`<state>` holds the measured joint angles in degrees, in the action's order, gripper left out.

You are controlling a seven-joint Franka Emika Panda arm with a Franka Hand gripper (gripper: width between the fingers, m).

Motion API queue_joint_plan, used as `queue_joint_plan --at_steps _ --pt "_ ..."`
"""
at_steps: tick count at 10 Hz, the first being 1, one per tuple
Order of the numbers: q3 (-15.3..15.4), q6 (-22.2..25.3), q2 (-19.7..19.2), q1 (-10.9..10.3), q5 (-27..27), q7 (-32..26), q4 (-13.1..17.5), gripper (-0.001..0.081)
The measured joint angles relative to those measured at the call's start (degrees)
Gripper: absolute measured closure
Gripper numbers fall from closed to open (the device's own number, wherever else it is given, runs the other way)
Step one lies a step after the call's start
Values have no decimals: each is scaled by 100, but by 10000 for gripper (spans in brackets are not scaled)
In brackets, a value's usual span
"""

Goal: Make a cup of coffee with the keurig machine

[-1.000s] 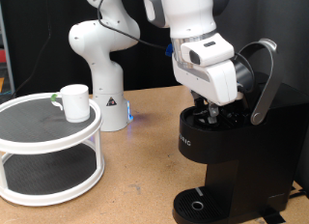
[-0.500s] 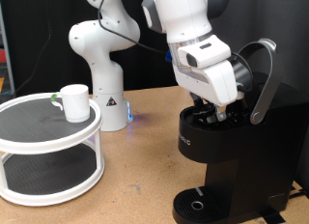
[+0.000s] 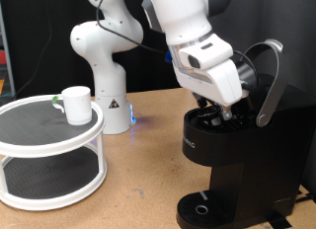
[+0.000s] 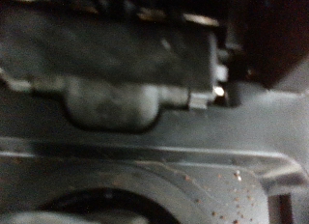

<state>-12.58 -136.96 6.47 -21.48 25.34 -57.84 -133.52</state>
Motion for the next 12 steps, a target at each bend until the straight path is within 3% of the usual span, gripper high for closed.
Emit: queue_joint_plan --at_steps 3,6,9,12 --pt "-135 471 361 5 220 -337 -3 -2" --pt "-157 977 638 24 -183 -209 -24 -2" --pt "-149 1023 628 31 -610 177 -114 -2" --pt "-161 889 533 39 -665 270 -193 -2"
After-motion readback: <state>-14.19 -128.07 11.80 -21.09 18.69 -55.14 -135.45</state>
